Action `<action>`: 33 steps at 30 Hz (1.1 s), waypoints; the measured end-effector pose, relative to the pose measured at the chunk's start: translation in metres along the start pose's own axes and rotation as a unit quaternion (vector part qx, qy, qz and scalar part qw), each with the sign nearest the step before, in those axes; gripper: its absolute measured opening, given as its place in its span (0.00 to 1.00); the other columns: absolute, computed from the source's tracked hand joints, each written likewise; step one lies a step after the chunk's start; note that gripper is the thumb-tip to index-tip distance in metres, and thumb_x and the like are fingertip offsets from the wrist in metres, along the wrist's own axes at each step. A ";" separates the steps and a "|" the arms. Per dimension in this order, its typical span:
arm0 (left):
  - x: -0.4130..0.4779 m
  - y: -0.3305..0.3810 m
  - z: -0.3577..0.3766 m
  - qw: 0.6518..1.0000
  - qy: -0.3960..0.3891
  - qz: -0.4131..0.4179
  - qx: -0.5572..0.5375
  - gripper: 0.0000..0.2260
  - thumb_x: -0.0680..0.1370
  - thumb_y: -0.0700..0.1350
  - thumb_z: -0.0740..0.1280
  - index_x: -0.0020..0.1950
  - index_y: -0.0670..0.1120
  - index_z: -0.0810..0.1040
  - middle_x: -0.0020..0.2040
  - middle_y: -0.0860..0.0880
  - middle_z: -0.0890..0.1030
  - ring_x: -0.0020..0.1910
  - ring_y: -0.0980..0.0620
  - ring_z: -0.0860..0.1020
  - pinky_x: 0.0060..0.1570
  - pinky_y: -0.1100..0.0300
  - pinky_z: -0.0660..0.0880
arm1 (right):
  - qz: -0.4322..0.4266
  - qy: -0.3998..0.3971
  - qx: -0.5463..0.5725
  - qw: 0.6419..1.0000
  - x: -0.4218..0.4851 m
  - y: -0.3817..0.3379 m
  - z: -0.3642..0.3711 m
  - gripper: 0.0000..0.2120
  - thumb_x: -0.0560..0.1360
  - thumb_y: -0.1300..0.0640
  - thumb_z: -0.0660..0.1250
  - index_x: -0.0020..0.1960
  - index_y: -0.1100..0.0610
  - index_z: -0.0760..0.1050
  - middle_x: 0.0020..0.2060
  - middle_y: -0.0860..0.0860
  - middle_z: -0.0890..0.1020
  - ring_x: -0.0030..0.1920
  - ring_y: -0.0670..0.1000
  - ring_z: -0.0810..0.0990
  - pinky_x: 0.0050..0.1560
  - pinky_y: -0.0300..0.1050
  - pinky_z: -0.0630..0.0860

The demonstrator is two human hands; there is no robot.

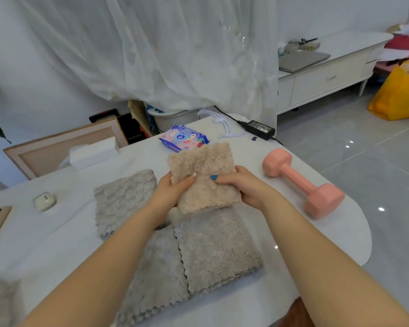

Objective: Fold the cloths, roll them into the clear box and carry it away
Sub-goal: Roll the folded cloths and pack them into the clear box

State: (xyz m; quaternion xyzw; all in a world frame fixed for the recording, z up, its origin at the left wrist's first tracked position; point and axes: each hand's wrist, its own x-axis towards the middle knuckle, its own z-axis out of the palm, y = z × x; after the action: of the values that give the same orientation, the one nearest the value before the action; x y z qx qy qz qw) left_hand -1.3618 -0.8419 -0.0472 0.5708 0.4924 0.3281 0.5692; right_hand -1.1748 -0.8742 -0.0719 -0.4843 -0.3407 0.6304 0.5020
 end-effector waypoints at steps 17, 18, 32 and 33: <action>-0.216 0.015 -0.252 0.988 -0.037 0.029 -0.144 0.09 0.61 0.44 0.78 0.36 0.46 0.80 0.36 0.45 0.76 0.32 0.52 0.75 0.30 0.63 0.72 | 0.058 -0.334 -0.050 0.939 -0.061 0.003 0.242 0.30 0.72 0.79 0.49 0.36 0.55 0.84 0.34 0.51 0.83 0.34 0.47 0.82 0.35 0.37 0.79; -0.237 0.011 -0.276 0.990 -0.033 0.022 -0.133 0.11 0.59 0.44 0.79 0.36 0.45 0.80 0.36 0.44 0.77 0.32 0.51 0.76 0.30 0.63 0.72 | 0.050 -0.367 -0.116 0.922 -0.064 0.005 0.266 0.31 0.71 0.80 0.48 0.34 0.55 0.84 0.33 0.50 0.82 0.33 0.45 0.81 0.34 0.36 0.78; -0.275 -0.095 -0.384 0.831 -0.202 -0.228 0.465 0.16 0.65 0.40 0.59 0.43 0.55 0.82 0.34 0.58 0.76 0.35 0.59 0.74 0.38 0.63 0.71 | 0.049 -0.436 -0.765 0.470 -0.074 0.111 0.478 0.13 0.75 0.57 0.66 0.56 0.62 0.77 0.49 0.56 0.77 0.44 0.54 0.75 0.38 0.43 0.75; -0.272 -0.102 -0.384 0.820 -0.184 -0.222 0.494 0.19 0.63 0.40 0.57 0.42 0.59 0.81 0.36 0.57 0.77 0.36 0.56 0.75 0.38 0.62 0.71 | 0.047 -0.421 -0.794 0.436 -0.071 0.121 0.478 0.17 0.74 0.53 0.68 0.60 0.59 0.76 0.55 0.55 0.77 0.47 0.54 0.75 0.43 0.44 0.76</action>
State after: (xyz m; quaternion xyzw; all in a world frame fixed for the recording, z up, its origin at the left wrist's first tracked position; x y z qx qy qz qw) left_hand -1.8219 -0.9846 -0.0432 0.7004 0.5880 -0.2059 0.3482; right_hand -1.6649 -0.9471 -0.0211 -0.3601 -0.8376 0.2325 -0.3388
